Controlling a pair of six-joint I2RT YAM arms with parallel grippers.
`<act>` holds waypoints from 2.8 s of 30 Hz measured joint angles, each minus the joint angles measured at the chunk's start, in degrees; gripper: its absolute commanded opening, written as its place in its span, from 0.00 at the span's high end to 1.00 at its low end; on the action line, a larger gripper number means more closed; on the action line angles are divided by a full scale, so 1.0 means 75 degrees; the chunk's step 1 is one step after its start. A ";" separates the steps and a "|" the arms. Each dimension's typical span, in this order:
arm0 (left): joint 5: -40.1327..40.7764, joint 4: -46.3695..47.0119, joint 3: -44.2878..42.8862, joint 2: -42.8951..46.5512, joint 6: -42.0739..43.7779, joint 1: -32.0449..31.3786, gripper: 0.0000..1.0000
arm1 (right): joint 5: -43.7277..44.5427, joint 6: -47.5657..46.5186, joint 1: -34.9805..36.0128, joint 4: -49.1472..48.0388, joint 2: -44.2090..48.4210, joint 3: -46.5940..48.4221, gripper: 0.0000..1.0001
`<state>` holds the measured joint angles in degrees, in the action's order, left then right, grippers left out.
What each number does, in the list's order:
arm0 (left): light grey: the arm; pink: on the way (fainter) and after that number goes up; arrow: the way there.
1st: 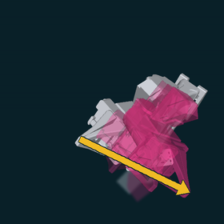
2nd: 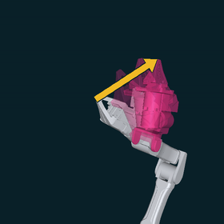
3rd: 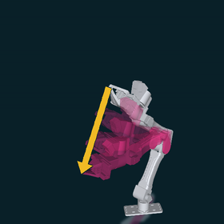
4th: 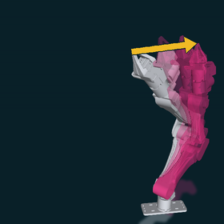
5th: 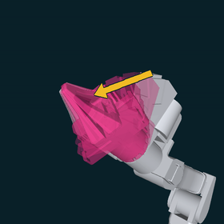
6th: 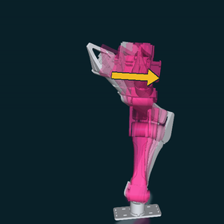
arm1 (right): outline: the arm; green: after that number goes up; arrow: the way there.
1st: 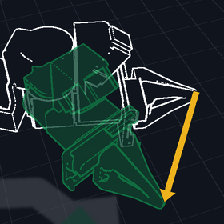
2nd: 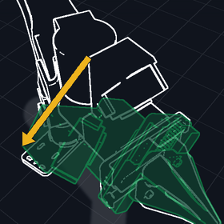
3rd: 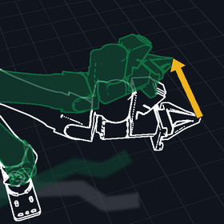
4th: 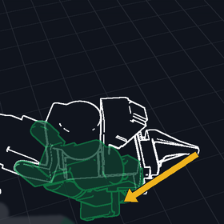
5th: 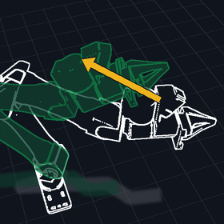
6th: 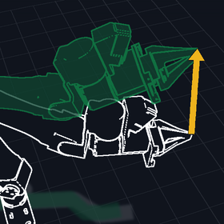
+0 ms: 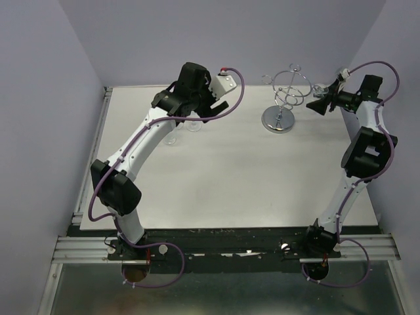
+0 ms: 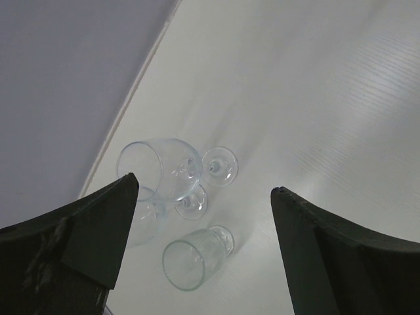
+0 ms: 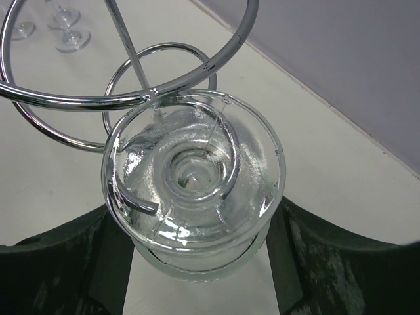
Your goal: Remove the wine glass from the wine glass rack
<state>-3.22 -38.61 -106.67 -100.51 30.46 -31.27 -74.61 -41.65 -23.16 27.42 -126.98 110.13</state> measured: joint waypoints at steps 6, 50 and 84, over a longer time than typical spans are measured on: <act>0.0000 -0.0003 0.0216 0.0012 -0.0012 0.0000 0.01 | 0.0000 0.0102 -0.0082 -0.0469 0.0114 -0.0446 1.00; -0.0309 0.3340 0.3981 0.2634 0.1154 -0.0813 0.01 | 0.4074 0.4269 -0.0358 -0.4202 0.5619 -0.5030 1.00; -0.1084 0.5820 0.4759 0.3171 0.0650 -0.1131 0.01 | 0.4462 1.1342 0.4307 -0.4109 0.5237 -0.2646 0.99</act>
<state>-11.35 5.04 -70.98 -76.73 35.33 -39.75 -41.15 43.42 9.15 -3.40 -87.70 90.28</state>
